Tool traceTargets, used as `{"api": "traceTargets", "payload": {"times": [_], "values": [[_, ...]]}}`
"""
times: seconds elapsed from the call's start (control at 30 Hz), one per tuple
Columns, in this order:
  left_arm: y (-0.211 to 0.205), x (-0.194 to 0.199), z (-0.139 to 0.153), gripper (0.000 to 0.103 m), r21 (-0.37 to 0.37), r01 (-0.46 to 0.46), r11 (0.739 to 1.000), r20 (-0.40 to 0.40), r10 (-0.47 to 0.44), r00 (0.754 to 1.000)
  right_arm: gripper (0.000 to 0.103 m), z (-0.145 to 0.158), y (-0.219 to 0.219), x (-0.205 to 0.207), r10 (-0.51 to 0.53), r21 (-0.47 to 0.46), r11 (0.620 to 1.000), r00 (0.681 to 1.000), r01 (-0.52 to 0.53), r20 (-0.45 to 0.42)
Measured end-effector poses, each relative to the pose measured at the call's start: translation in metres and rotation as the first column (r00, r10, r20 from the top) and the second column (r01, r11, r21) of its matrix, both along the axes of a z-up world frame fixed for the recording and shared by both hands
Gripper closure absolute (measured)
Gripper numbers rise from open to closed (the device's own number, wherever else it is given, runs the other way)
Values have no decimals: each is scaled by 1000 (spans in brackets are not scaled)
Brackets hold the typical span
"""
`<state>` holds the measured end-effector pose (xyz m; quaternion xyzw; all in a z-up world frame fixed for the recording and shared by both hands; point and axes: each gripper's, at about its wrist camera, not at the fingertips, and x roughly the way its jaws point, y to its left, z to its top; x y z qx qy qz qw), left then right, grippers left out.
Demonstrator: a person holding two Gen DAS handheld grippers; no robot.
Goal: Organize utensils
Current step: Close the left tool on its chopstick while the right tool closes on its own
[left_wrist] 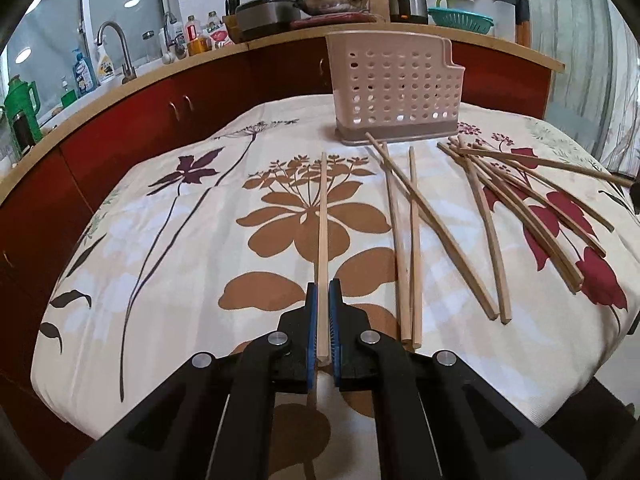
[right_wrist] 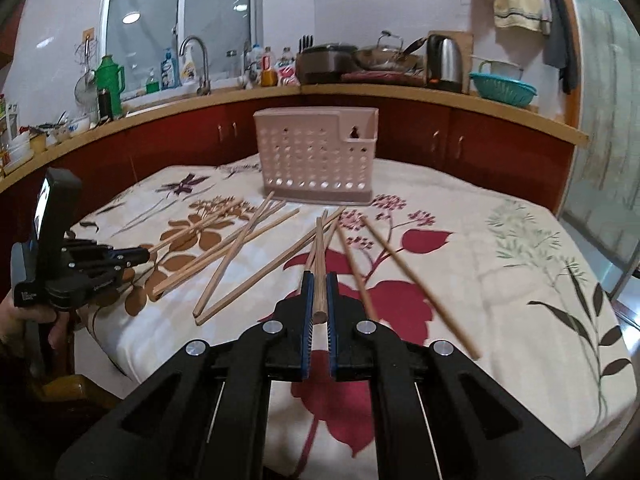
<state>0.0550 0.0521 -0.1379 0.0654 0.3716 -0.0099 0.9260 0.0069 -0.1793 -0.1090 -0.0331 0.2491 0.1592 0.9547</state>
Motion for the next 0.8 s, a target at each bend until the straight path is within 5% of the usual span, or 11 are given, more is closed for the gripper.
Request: {"api": "traceTargets", "payload": {"times": [0.8], "values": [[-3, -32, 58, 97, -13, 24, 1000, 146, -22, 989, 97, 52, -24, -28, -68, 35, 997, 988, 63, 138]]}}
